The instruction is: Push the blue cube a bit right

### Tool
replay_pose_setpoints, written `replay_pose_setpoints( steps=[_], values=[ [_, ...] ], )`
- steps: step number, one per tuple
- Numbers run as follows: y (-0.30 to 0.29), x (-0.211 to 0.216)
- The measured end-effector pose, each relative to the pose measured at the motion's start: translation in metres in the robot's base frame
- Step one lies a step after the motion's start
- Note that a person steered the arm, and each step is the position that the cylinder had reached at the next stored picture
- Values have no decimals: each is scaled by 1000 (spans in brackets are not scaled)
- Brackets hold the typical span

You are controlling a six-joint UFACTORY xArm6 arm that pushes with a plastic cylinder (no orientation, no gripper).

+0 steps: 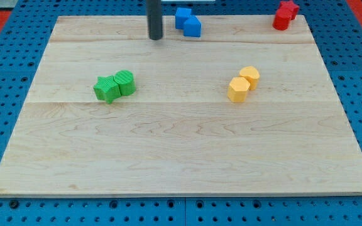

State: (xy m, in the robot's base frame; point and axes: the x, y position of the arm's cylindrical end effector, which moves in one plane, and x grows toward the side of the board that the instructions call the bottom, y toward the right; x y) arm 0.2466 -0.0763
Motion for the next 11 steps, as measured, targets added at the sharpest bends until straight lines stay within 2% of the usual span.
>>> replay_pose_setpoints(
  steps=[2, 11],
  values=[
    [-4, -54],
    [179, -55]
  ],
)
